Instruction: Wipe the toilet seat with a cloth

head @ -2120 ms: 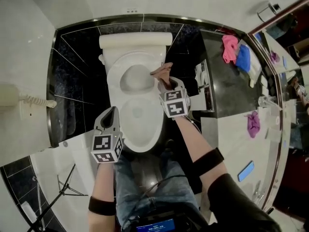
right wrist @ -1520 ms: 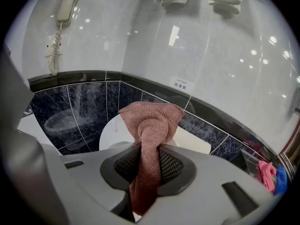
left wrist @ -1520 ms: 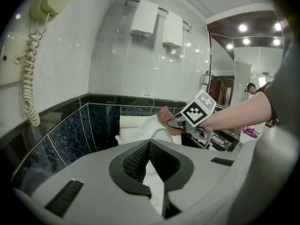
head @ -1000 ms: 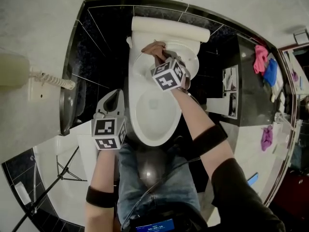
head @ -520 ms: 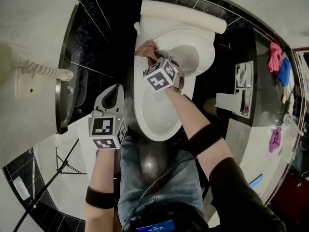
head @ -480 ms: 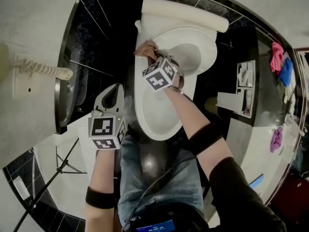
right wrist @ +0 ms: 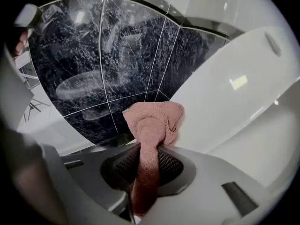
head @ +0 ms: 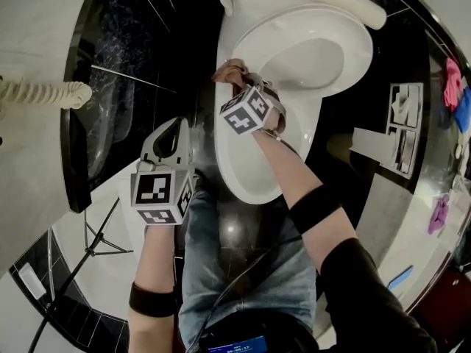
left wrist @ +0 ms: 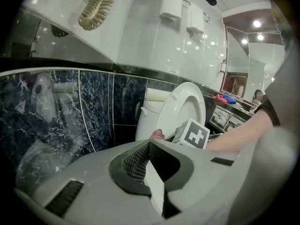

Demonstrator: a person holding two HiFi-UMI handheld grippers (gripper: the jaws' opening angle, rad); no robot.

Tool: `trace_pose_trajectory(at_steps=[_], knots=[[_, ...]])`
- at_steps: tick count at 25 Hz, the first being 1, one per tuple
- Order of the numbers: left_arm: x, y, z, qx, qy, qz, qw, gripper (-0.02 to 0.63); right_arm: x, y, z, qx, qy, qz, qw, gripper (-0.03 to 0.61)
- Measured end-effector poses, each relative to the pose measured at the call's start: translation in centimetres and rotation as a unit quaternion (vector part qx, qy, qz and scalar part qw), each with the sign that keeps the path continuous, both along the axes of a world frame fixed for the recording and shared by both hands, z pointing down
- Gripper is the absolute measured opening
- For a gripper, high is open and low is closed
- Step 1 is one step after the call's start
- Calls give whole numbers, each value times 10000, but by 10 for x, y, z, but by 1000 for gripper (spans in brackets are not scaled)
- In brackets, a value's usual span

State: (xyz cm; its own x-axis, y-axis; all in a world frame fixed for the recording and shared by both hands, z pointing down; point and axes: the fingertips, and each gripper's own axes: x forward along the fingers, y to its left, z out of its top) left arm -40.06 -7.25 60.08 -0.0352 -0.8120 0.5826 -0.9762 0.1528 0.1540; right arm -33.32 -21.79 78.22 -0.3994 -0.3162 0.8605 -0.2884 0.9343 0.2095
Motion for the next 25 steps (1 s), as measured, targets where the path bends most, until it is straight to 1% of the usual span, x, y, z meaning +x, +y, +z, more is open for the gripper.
trace_pose_trajectory(at_steps=[4, 8, 11, 16, 19, 22, 25], knots=[[-6, 0, 15, -13, -6, 21, 10000, 0, 11, 7, 31, -220, 22, 365, 9991, 98], [-7, -3, 27, -74, -9, 86, 9999, 0, 15, 6, 44, 1, 12, 449, 9990, 98], [-4, -6, 36, -71, 4, 145, 9999, 0, 23, 6, 52, 174, 113, 494, 9986, 98], [5, -10, 46, -128, 48, 243, 9996, 0, 49, 9, 72, 177, 286, 673, 9972, 98], [9, -11, 50, -112, 42, 289, 9995, 0, 74, 7, 85, 46, 291, 1150, 9929, 98], [12, -12, 53, -167, 43, 352, 9992, 0, 90, 0, 87, -137, 68, 1754, 9844, 98], [19, -14, 55, -183, 32, 422, 9989, 0, 105, -5, 87, -211, -14, 2058, 9784, 97]])
